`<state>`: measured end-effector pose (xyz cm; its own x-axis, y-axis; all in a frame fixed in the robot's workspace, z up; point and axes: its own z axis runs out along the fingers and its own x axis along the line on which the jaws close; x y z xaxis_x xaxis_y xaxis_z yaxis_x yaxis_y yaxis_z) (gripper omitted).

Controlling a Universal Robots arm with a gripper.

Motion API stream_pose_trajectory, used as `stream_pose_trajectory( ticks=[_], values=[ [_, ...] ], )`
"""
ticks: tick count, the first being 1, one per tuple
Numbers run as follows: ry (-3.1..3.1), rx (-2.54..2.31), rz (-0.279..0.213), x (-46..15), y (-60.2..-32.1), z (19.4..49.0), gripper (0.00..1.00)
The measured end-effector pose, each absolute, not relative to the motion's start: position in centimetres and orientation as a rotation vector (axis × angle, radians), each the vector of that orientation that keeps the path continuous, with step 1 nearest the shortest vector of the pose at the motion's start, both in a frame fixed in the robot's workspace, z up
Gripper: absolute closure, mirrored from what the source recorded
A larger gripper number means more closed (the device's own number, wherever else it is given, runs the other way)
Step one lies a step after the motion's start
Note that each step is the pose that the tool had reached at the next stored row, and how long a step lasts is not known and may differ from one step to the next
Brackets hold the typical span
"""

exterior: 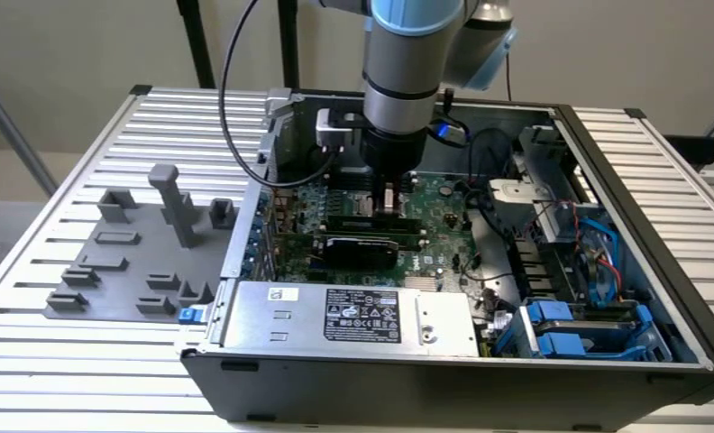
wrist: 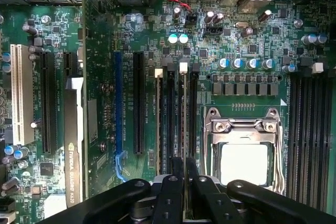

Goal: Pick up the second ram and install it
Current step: 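Press down the second ram until it locks into place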

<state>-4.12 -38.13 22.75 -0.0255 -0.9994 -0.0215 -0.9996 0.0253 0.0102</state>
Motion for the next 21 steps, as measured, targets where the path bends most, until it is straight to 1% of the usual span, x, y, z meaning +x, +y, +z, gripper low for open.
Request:
stream_pose_trajectory(
  ticks=[21],
  values=[
    [2.253, -2.177, 0.035, -4.18, -38.11, 22.43, 1.00]
  ],
)
